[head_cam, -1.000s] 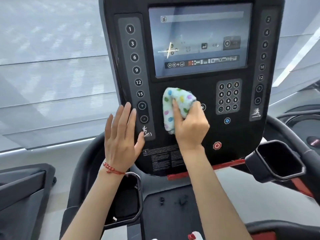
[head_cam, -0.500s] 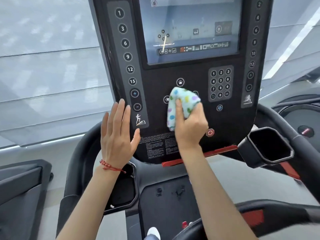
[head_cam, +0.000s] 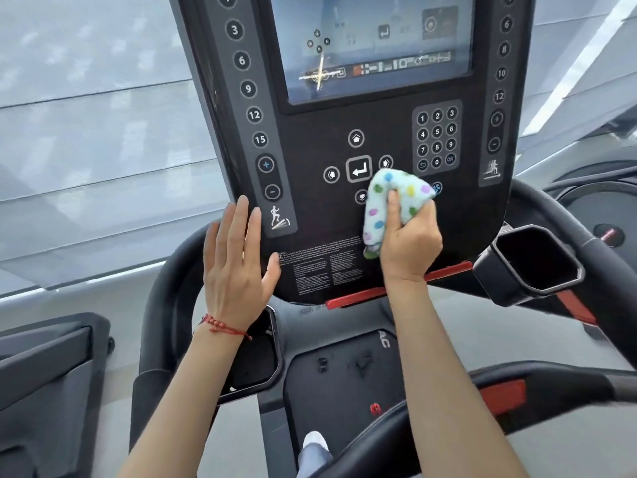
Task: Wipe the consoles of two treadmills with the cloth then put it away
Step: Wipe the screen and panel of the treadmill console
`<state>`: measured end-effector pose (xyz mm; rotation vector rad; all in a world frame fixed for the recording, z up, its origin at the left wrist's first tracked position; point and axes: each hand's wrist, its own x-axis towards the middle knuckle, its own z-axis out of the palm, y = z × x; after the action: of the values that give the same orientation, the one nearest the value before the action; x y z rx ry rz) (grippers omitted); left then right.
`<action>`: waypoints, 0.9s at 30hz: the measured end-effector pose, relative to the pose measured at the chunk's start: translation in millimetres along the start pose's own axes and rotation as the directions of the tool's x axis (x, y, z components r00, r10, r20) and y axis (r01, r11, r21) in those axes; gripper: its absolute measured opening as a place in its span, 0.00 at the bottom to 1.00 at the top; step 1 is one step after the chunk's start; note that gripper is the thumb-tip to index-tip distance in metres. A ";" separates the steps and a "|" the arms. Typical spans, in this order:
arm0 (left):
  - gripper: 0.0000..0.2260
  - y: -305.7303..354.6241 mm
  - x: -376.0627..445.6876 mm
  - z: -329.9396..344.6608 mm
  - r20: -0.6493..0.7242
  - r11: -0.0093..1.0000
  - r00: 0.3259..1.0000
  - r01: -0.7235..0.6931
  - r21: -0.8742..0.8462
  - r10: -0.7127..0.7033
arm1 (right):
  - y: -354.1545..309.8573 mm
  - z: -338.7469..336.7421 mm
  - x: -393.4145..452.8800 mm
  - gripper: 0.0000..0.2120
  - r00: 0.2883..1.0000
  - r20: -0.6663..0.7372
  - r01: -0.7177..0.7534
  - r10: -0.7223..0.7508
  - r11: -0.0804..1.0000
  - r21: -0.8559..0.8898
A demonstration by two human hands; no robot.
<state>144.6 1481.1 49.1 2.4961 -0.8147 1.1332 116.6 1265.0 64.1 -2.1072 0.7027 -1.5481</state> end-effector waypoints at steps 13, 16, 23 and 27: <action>0.22 -5.4 1.5 -3.1 0.024 0.996 0.996 -0.087 0.003 0.087 | -52.3 3.2 -66.7 0.22 0.985 0.143 0.091 -0.100 0.993 0.073; 0.21 -4.1 7.5 -2.7 0.025 0.994 0.994 -0.109 -0.008 0.109 | -53.8 4.5 -73.2 0.17 0.966 0.165 0.193 -0.201 0.979 0.063; 0.20 17.4 24.7 -0.2 0.027 0.984 0.984 -0.175 -0.002 0.175 | -20.0 0.6 -33.1 0.22 0.980 0.122 0.157 -0.156 0.988 -0.004; 0.20 28.3 34.3 5.8 0.048 0.978 0.977 -0.206 0.009 0.206 | 25.1 -10.1 13.4 0.24 0.990 0.006 -0.143 0.143 0.989 -0.043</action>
<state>149.5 1442.8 71.9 2.5032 -1.1038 1.1517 106.6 1236.6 61.6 -2.0447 0.8705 -1.4572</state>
